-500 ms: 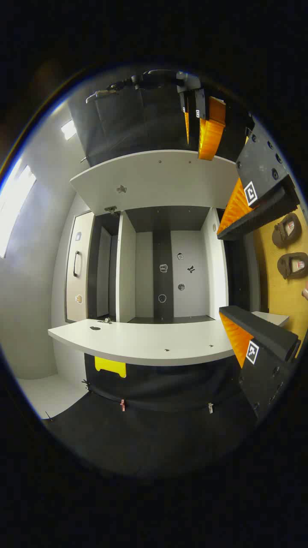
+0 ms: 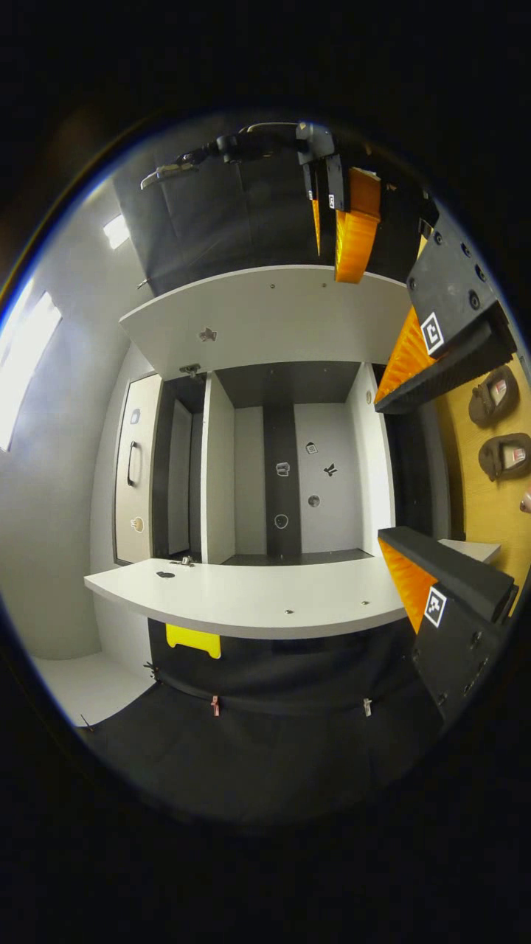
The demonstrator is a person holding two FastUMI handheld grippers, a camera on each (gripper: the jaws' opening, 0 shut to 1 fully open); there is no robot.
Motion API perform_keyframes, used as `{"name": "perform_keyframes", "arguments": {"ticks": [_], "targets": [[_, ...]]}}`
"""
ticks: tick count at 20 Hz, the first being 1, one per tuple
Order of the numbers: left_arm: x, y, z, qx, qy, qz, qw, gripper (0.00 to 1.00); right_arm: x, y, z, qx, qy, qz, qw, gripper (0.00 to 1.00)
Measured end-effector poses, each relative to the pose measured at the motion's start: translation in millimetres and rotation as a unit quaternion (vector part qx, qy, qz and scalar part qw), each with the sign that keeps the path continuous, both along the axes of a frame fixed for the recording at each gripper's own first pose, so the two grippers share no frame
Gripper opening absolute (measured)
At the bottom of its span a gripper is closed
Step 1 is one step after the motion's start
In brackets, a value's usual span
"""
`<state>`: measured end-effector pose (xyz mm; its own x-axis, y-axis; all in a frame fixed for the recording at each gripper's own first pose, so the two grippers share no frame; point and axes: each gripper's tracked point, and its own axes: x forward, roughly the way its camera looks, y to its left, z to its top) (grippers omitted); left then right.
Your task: Grab one shoe with the right hand and put it into the shoe cabinet, grab the other shoe with the left hand and put it into the shoe cabinet; then close the right door with the right hand and the left door with the left hand.
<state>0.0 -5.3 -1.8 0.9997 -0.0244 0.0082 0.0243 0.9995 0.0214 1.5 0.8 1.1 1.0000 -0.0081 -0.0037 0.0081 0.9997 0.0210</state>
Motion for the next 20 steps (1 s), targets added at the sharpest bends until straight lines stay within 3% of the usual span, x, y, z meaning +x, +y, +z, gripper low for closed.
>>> {"name": "perform_keyframes", "arguments": {"ticks": [12,20], "targets": [[4,4,-8,-0.019,0.003,-0.017,1.000,0.98,7,18,-16,-0.009,0.020,-0.002,1.000,0.98],[18,14,-24,-0.022,0.012,-0.018,1.000,0.98,22,32,-76,0.001,0.080,0.002,0.997,0.98]]}}
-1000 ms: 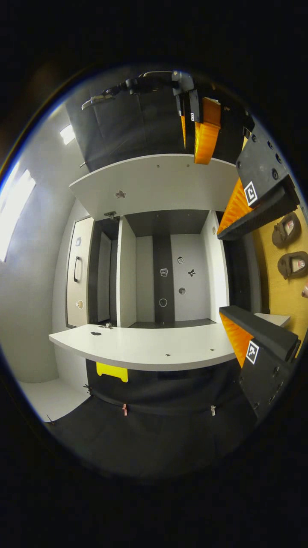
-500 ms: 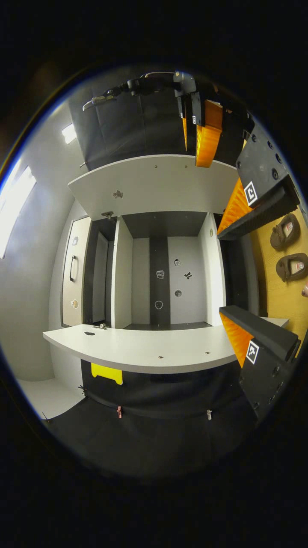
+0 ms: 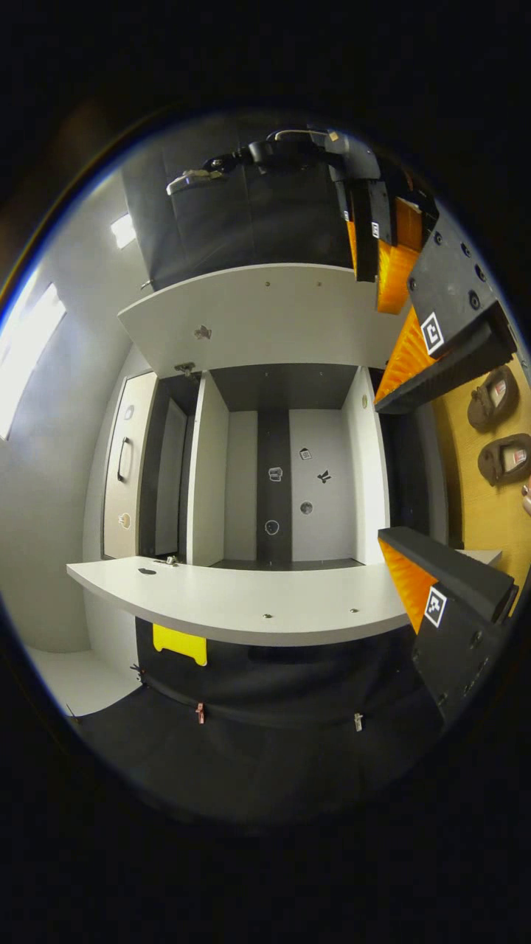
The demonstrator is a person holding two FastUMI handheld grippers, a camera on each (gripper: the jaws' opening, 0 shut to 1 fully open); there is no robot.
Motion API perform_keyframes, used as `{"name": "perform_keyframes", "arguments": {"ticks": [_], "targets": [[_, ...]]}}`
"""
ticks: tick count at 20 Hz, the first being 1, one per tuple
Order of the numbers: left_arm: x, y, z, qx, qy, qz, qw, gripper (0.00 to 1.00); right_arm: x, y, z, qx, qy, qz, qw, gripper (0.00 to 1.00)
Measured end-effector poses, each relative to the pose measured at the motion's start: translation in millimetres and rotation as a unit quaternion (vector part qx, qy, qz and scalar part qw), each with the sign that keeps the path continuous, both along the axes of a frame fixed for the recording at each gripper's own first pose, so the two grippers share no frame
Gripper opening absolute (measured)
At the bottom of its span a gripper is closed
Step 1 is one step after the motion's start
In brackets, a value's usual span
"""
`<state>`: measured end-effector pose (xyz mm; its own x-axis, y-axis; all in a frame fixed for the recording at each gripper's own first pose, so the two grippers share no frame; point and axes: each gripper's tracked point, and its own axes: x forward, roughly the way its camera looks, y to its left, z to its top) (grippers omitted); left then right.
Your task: Grab one shoe with the right hand and put it into the shoe cabinet, grab the other shoe with the left hand and put it into the shoe cabinet; then close the right door with the right hand and the left door with the left hand.
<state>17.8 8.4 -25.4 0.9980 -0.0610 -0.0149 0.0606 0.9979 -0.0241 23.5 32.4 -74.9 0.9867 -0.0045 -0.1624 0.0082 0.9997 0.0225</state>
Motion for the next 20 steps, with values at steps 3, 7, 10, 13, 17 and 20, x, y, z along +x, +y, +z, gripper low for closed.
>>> {"name": "perform_keyframes", "arguments": {"ticks": [3,7,10,13,17,20], "targets": [[11,0,-13,-0.005,0.005,0.002,1.000,0.98,9,3,-39,0.012,0.036,0.010,0.999,0.98],[29,3,-33,-0.013,0.011,0.018,1.000,0.98,20,7,-107,0.032,0.102,0.022,0.994,0.98],[38,5,-44,-0.004,0.014,0.030,0.999,0.98,25,13,-162,0.061,0.154,0.025,0.986,0.98],[42,3,-53,-0.001,0.014,0.026,1.000,0.98,25,27,-217,0.072,0.204,0.040,0.976,0.98],[44,5,-65,0.008,0.026,0.027,0.999,0.98,26,41,-270,0.073,0.248,0.050,0.965,0.98],[45,11,-81,0.004,0.044,0.030,0.999,0.98,24,43,-302,0.084,0.276,0.040,0.957,0.97]]}}
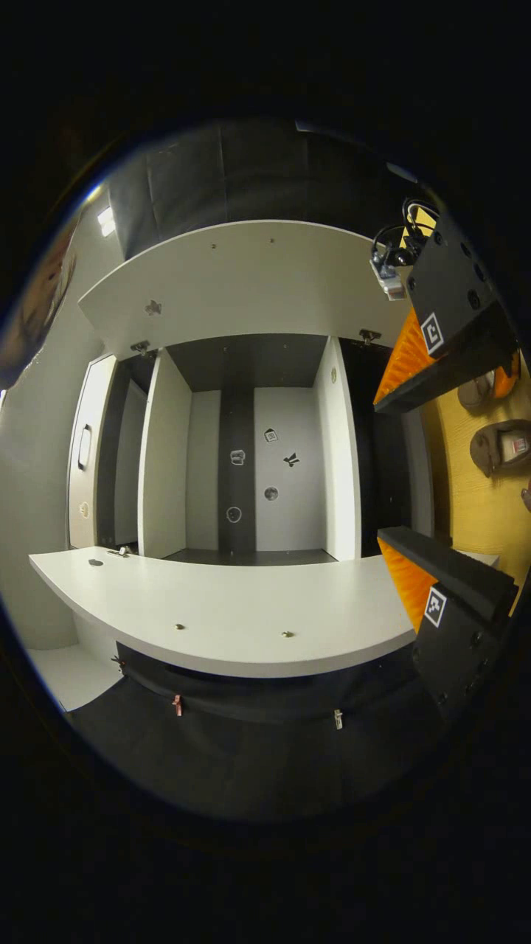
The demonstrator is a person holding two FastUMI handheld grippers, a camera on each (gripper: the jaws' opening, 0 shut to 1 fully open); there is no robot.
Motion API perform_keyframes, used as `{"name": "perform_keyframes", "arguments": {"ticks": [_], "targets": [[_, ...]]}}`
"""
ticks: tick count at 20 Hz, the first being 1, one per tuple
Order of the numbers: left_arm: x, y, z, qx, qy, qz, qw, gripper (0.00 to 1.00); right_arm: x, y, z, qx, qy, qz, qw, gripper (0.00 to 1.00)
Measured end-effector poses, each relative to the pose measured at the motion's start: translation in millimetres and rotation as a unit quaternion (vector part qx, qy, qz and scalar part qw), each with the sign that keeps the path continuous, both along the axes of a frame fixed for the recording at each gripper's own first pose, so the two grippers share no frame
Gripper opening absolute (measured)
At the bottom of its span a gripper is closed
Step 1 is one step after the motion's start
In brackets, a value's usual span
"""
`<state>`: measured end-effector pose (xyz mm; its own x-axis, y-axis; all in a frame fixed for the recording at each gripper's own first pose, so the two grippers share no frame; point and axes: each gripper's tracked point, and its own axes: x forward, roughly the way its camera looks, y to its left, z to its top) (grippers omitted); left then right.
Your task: Grab one shoe with the right hand and put it into the shoe cabinet, grab the other shoe with the left hand and put it into the shoe cabinet; then close the right door with the right hand and the left door with the left hand.
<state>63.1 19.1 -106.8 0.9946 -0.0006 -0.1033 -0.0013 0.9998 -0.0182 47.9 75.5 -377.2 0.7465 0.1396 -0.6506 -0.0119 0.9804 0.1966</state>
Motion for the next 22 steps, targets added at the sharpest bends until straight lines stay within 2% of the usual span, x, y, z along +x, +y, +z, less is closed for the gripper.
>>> {"name": "perform_keyframes", "arguments": {"ticks": [5,8,11,15,16,19,21,22], "targets": [[0,13,-24,-0.003,0.025,0.013,1.000,0.98,-5,-4,-47,-0.010,0.037,-0.008,0.999,0.82],[2,12,-35,-0.005,0.033,0.013,0.999,0.98,4,-6,-63,-0.021,0.035,-0.013,0.999,0.81],[5,7,-45,-0.003,0.043,0.004,0.999,0.98,18,-9,-79,-0.042,0.033,-0.012,0.999,0.62],[9,6,-55,-0.005,0.054,0.003,0.999,0.98,41,-16,-94,-0.065,0.028,-0.021,0.997,0.50],[10,5,-57,-0.012,0.058,0.000,0.998,0.98,48,-20,-97,-0.077,0.025,-0.022,0.997,0.54],[12,3,-62,-0.027,0.063,0.001,0.998,0.98,65,-25,-104,-0.083,0.021,-0.024,0.996,0.42],[13,4,-66,-0.037,0.068,0.007,0.997,0.98,68,-30,-105,-0.095,0.017,-0.025,0.995,0.40],[14,3,-67,-0.042,0.071,0.008,0.997,0.98,71,-27,-107,-0.092,0.015,-0.016,0.996,0.34]]}}
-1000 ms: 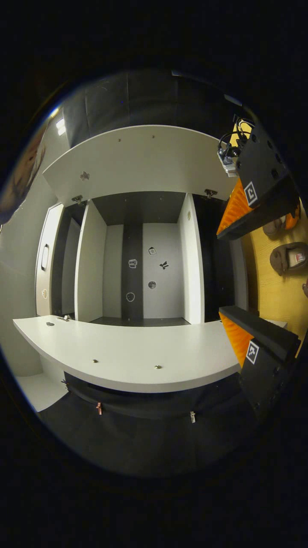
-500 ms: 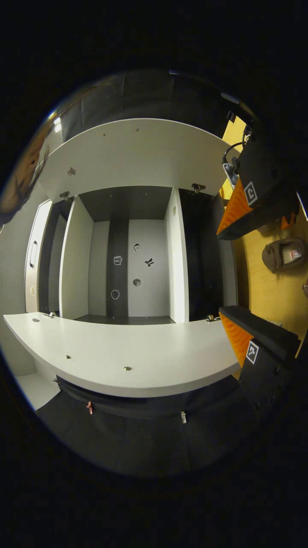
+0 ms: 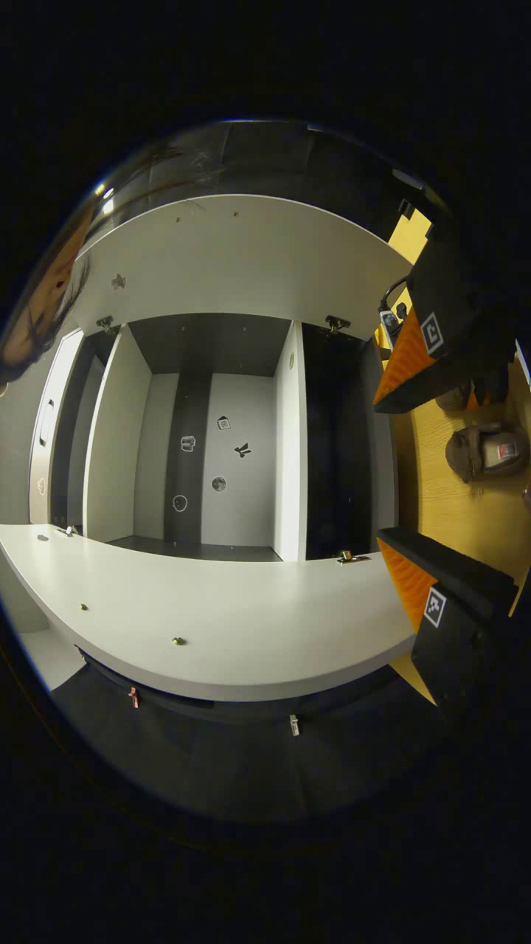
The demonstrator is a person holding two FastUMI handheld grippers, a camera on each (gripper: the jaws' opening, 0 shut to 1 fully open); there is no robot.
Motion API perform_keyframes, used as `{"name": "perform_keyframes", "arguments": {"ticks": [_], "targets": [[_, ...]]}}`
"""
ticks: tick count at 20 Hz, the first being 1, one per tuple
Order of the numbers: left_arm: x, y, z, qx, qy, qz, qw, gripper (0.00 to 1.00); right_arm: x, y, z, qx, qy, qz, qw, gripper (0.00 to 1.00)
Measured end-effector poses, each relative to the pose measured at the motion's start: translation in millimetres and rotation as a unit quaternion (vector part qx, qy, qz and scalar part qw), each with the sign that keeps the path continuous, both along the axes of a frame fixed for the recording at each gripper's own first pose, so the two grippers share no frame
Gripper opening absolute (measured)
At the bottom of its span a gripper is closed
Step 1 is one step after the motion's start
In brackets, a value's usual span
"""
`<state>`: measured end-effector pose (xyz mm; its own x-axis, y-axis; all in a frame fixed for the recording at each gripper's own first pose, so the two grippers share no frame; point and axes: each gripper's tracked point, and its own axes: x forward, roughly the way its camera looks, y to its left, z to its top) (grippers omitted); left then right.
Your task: Grab one shoe with the right hand and put it into the shoe cabinet, grab the other shoe with the left hand and put it into the shoe cabinet; then close the right door with the right hand and the left door with the left hand.
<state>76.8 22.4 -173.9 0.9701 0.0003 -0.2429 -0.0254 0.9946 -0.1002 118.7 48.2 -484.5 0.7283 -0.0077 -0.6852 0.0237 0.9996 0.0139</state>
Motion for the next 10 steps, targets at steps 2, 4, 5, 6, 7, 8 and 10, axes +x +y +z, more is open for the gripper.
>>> {"name": "perform_keyframes", "arguments": {"ticks": [2,4,5,6,7,8,10], "targets": [[0,-4,-2,-0.007,0.002,0.001,1.000,0.97,6,-1,2,-0.007,-0.006,0.019,1.000,0.29],[1,-8,-4,-0.008,0.005,0.001,1.000,0.96,4,2,1,-0.003,0.007,0.030,1.000,0.06],[2,-9,-3,-0.007,0.005,0.001,1.000,0.95,4,1,2,-0.001,0.012,0.035,0.999,0.06],[3,-11,-2,-0.007,0.005,0.000,1.000,0.95,3,2,7,0.009,0.017,0.036,0.999,0.06],[3,-13,0,-0.008,0.005,0.001,1.000,0.95,3,3,17,0.023,0.015,0.035,0.999,0.06],[3,-13,1,-0.007,0.009,0.006,1.000,0.96,5,1,30,0.033,0.008,0.031,0.999,0.06],[2,-15,4,-0.016,0.015,0.018,1.000,0.95,11,-4,70,0.039,-0.016,0.026,0.999,0.06]]}}
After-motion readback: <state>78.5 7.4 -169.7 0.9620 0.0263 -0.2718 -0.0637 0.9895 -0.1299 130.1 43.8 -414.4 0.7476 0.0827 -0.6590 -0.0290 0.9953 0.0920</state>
